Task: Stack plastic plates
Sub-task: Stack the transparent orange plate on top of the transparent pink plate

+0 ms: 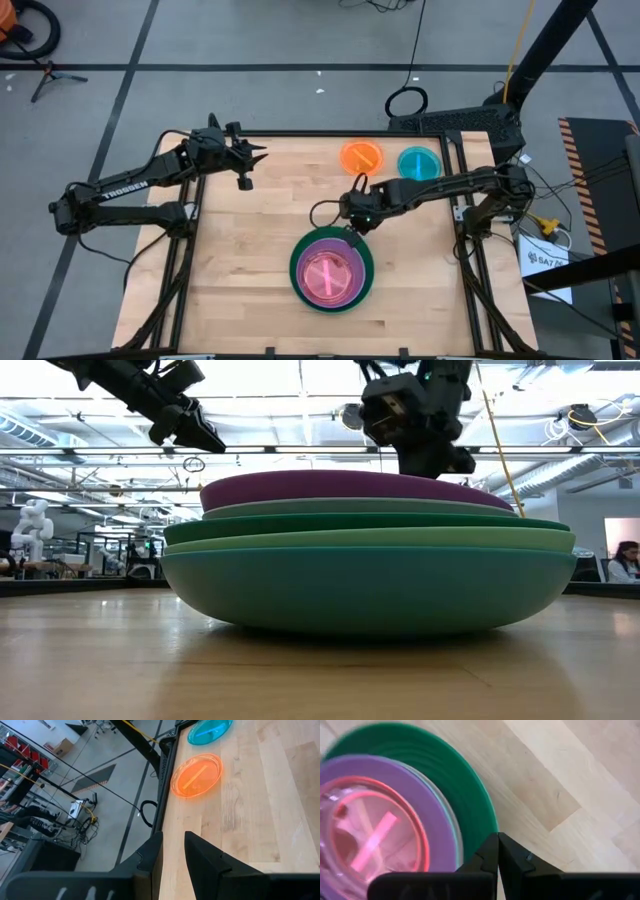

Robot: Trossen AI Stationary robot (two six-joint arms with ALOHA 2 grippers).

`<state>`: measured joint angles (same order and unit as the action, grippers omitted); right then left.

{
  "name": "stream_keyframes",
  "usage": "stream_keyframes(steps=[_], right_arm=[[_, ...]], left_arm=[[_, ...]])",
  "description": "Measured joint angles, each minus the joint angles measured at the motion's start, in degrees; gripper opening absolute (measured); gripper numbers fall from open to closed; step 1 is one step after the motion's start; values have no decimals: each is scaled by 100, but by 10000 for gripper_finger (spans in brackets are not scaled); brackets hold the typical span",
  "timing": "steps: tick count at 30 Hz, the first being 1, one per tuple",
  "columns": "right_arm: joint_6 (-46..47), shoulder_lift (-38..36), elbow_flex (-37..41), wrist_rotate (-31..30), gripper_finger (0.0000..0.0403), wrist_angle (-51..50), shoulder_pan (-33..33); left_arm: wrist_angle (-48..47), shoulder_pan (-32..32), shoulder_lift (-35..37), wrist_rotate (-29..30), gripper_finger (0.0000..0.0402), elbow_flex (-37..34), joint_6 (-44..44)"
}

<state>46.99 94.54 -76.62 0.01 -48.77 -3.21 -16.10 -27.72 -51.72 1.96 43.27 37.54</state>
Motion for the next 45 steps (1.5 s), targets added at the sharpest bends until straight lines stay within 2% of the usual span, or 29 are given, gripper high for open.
stream_keyframes(steps=[7, 11, 17, 24, 27, 31, 36, 41, 45], right_arm=[[-855, 0, 2, 7, 0, -22, 494], [-1774, 0, 2, -33, 0, 60, 838], [-3219, 0, 2, -191, 0, 119, 1597], [-4475, 0, 2, -220, 0, 585, 2421], [-4629, 0, 39, -610, 0, 616, 2607], [-4455, 0, 258, -1054, 0, 502, 2822], [-4202, 0, 785, -1171, 0, 1026, 3142], [-4836, 0, 1106, -728, 34, 1809, 3273], [-6035, -4, 1437, -609, 86, 2162, 3292]], left_arm=[[9, 1, 0, 0, 88, 0, -13], [9, 0, 0, -42, 88, 0, -57], [-29, -2, -1, -973, 88, -2, -39], [-140, -103, -1, -1055, 88, -2, 31], [-143, -218, 0, -1077, 88, -2, 28], [-119, -375, -1, -1442, 88, -2, 25], [-15, -499, -2, -1698, 88, -2, -4], [-17, -599, -2, -1711, 88, -2, 8], [-23, -659, -2, -1712, 88, -2, -20]])
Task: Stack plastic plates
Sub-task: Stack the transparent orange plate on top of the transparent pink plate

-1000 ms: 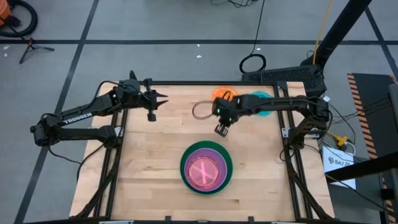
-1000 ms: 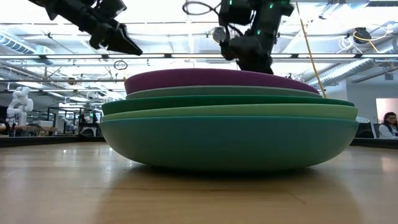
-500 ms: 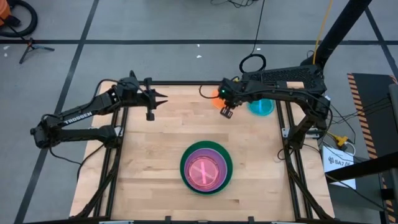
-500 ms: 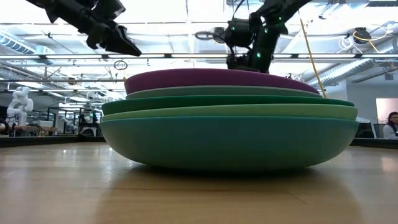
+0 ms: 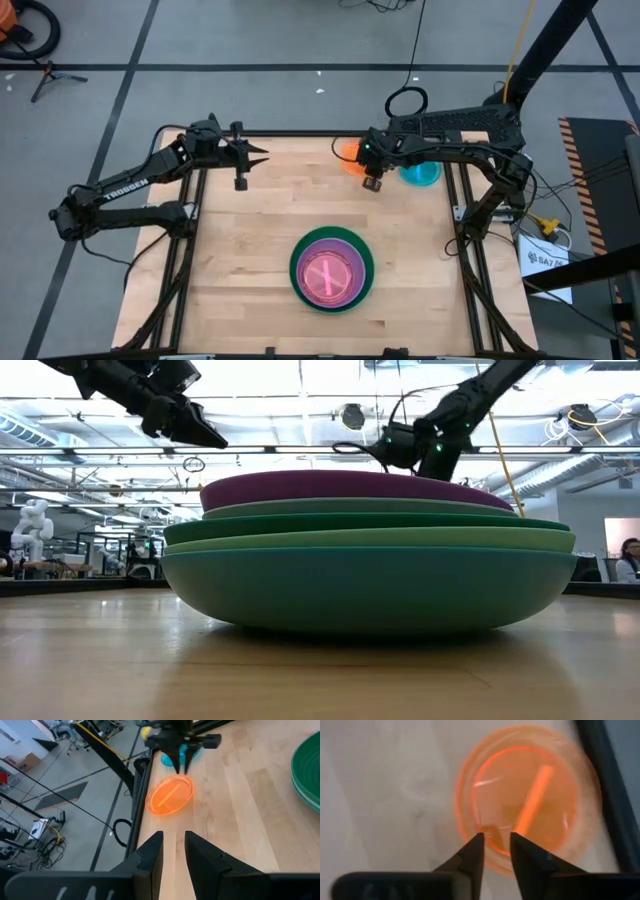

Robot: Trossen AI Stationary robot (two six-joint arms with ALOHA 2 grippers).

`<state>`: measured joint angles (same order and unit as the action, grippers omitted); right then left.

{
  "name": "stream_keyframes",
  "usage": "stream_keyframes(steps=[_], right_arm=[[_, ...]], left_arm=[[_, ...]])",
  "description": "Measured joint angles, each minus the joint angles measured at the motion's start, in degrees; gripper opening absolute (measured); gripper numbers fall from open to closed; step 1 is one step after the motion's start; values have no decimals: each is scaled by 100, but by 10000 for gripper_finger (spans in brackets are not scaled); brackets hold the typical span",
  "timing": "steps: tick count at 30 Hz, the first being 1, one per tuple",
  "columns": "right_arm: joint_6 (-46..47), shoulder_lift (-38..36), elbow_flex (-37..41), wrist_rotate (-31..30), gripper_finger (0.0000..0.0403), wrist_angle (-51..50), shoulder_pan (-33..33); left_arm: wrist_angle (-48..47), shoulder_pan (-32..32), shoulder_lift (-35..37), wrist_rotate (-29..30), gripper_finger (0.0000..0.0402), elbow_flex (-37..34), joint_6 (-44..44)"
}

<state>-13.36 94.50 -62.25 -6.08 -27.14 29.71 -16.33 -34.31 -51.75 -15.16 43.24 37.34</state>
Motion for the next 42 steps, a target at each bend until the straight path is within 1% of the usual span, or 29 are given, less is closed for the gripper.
stream_keyframes(steps=[2, 4, 6, 9, 16, 21, 25, 31, 33, 36, 42], right_arm=[[-348, 0, 255, 230, 112, 324, -1], [-466, 0, 507, 328, 133, 660, -9], [-443, 0, 734, 332, 150, 868, -10], [-171, 0, 1008, 328, 163, 1365, 25], [-61, 0, 1462, 319, 161, 2325, 27], [-66, 19, 1481, 295, 158, 2480, 46], [-68, 200, 1481, 317, 158, 2687, 62], [-85, 461, 1479, 319, 157, 2924, 70], [-84, 472, 1479, 321, 154, 2999, 75], [-88, 479, 1479, 321, 135, 3068, 108], [-106, 479, 1479, 339, 62, 3037, 160]], left_arm=[[-10, -21, 0, -1, 88, 0, -47], [-10, -23, 0, 0, 88, 0, -85], [-10, -23, 0, 0, 88, 0, -93], [4, -23, -10, -2, 88, 0, -128], [165, -12, -267, 1, 88, 0, -122], [300, -12, -518, 1, 88, 0, -118], [316, -12, -658, 1, 88, 0, -30], [331, -12, -678, 1, 88, 0, -9], [332, -12, -678, 1, 88, 0, -9], [337, -12, -678, 3, 88, 0, 5], [349, -12, -678, 3, 88, 0, 10]])
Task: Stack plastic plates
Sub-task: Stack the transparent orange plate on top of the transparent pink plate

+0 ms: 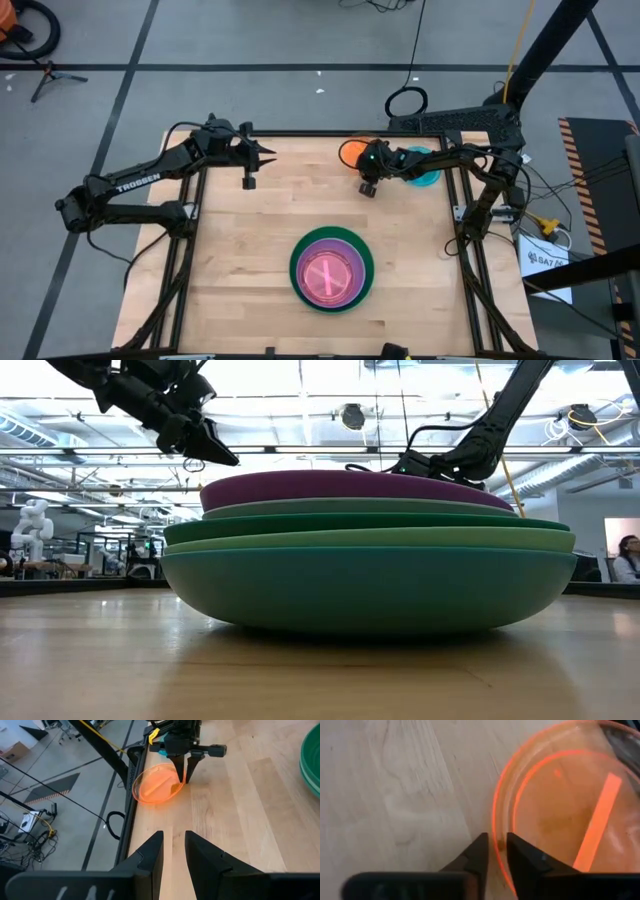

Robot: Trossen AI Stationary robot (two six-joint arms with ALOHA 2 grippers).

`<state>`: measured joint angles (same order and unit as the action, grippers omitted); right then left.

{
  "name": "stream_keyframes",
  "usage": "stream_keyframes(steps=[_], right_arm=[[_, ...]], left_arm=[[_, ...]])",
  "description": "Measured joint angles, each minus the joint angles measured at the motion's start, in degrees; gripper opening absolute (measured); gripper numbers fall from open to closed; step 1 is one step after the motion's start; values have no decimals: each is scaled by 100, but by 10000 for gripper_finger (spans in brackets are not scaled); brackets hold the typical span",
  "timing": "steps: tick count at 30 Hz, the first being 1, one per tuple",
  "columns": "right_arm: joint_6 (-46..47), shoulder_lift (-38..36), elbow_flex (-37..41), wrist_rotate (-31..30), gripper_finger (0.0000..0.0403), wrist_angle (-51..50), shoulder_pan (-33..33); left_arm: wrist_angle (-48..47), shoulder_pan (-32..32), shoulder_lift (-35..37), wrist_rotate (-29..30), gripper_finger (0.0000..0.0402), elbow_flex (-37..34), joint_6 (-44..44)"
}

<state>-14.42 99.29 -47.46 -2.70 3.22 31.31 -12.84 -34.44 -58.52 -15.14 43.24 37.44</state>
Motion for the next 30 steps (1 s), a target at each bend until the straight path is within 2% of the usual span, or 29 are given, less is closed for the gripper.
stream_keyframes(steps=[5, 14, 20, 30], right_arm=[[-70, -18, 0, 159, 6, 36, 2], [-2, -256, 2, 280, 3, 74, -62], [43, -766, 2, 280, 2, 75, -259], [764, -1956, 1, 284, 1, 207, -1255]], left_arm=[[8, 0, 0, 2, 88, 0, -3], [51, 0, 0, 2, 88, 0, -7], [66, 0, 2, 4, 88, 0, -20], [163, 0, 2, 7, 88, 0, -107]])
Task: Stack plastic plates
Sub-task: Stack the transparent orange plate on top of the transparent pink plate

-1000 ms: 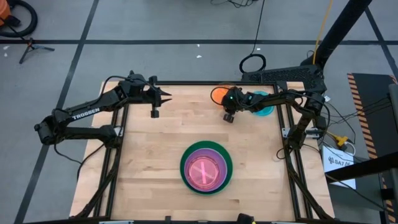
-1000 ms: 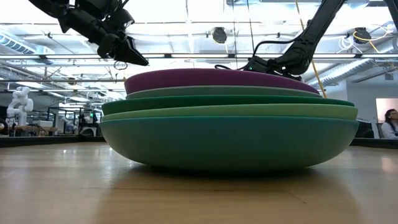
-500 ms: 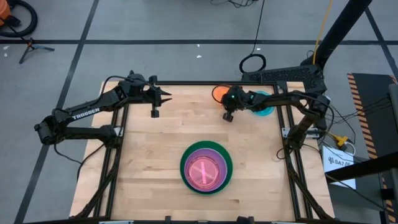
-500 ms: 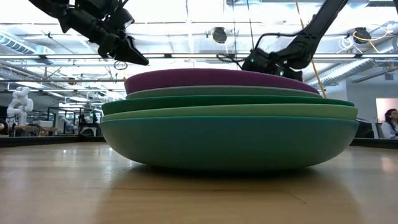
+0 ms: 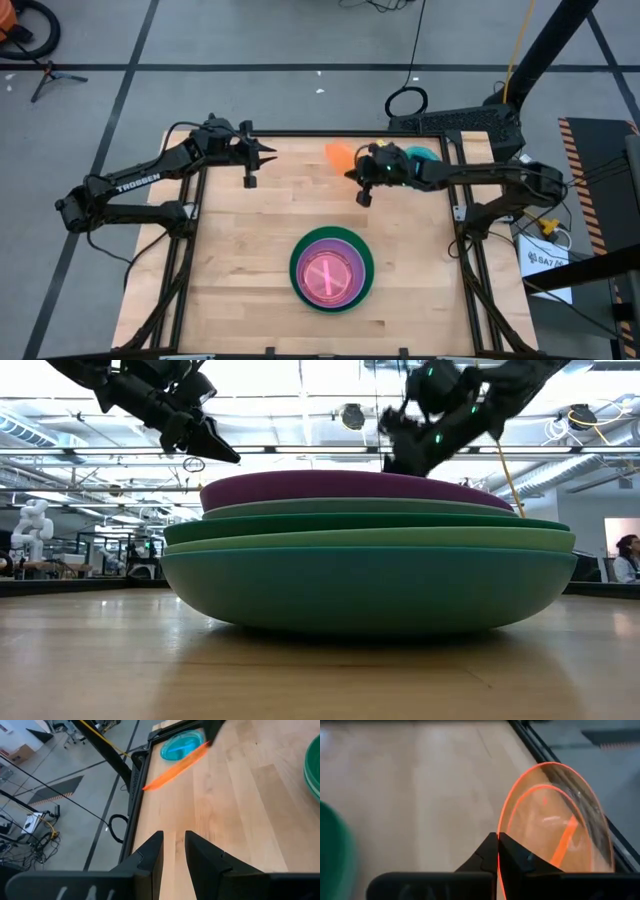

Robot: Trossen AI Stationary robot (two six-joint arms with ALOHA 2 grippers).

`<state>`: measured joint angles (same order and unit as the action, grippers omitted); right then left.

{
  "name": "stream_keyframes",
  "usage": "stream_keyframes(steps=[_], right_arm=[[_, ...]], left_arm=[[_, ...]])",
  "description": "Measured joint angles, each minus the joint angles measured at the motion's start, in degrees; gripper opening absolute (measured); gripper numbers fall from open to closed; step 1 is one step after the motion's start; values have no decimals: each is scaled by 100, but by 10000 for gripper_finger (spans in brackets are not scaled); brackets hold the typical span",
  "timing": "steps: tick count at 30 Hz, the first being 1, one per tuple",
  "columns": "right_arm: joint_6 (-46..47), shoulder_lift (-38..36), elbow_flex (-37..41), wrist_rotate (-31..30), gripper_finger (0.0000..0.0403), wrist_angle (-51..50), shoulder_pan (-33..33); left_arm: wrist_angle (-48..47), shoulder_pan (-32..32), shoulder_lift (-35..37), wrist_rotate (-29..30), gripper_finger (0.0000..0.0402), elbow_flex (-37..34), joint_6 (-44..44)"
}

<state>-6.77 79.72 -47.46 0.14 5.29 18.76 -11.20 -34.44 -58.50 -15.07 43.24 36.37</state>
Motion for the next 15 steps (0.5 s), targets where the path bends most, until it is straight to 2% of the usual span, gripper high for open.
stream_keyframes(steps=[6, 10, 15], right_arm=[[555, -333, -305, 174, 1, -271, -810], [845, -298, -1030, 514, 0, -834, -1349], [1285, 37, -2120, 672, 0, -2126, -1920]], left_arm=[[115, 2, 2, 2, 88, 0, -139], [160, 4, 2, 0, 88, 0, -161], [208, 2, 2, 0, 88, 0, -239]])
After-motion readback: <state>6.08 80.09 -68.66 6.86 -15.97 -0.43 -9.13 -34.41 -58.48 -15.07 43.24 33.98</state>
